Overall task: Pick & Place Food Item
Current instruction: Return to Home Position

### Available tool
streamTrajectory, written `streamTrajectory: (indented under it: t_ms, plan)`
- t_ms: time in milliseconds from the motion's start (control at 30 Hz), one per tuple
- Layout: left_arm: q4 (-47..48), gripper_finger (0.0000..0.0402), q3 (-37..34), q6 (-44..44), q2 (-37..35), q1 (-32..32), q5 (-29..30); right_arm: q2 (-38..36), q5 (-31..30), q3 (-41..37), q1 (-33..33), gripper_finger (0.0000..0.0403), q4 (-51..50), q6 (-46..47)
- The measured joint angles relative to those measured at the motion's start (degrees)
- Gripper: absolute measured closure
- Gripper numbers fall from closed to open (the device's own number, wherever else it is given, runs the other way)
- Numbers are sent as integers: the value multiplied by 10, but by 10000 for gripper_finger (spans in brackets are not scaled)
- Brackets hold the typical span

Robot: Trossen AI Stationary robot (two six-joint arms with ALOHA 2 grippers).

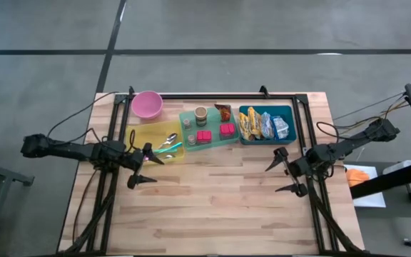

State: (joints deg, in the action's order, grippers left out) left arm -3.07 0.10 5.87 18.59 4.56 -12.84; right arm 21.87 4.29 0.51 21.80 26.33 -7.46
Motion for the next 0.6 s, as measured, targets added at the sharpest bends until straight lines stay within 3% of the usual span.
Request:
streamTrajectory:
  t_ms: [133, 600]
  plan:
    - [0, 21, 0, 0, 0, 0, 0, 0, 2, 0, 1, 31, 1, 74]
    - [0, 21, 0, 0, 0, 0, 0, 0, 2, 0, -1, 31, 15, 150]
